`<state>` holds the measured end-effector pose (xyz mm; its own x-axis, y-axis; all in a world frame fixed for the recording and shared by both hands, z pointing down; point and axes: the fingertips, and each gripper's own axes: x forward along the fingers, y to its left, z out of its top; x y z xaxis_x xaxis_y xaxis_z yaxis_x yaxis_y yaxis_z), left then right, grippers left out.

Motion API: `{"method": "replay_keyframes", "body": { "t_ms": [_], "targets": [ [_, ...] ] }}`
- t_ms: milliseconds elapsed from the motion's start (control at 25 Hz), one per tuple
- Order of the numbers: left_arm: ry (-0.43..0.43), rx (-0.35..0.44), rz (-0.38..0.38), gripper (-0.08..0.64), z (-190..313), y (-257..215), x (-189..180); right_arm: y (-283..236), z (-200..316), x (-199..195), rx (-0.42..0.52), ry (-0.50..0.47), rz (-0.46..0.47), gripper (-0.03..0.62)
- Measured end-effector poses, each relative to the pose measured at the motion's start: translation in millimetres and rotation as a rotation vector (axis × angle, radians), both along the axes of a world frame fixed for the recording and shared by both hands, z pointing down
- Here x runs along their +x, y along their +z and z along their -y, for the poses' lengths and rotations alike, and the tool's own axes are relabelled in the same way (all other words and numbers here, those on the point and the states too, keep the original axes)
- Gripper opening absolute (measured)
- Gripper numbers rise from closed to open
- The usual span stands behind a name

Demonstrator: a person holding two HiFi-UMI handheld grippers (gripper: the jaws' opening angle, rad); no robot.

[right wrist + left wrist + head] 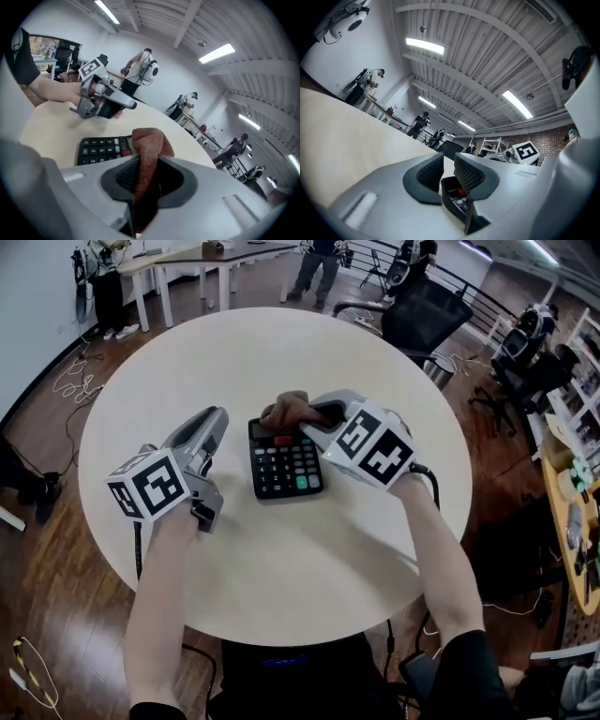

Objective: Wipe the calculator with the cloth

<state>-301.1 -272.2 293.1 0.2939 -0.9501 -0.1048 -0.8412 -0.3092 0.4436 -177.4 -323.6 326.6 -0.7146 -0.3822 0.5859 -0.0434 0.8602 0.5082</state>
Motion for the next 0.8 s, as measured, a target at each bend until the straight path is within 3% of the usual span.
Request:
{"method": "replay_keyframes", "body": {
  "t_ms": [320, 640, 720, 800],
  "targets": [
    [0.008, -0.003, 0.013, 0.060, 0, 1, 3, 34, -41, 2, -0.057, -0.118, -0.129, 0.077],
    [0.014, -0.006, 0.019, 0.060, 1, 2, 4, 51, -118, 48, -0.145, -0.332, -0.229, 0.077],
    [0.016, -0.006, 0.023, 0.060, 1, 3, 5, 48, -113, 53, -0.144, -0.330, -0.215, 0.077],
    [0.018, -0.006, 0.025, 0.060, 1, 3, 6, 33, -84, 49, -0.130, -0.247, -0.120, 0.077]
  ]
}}
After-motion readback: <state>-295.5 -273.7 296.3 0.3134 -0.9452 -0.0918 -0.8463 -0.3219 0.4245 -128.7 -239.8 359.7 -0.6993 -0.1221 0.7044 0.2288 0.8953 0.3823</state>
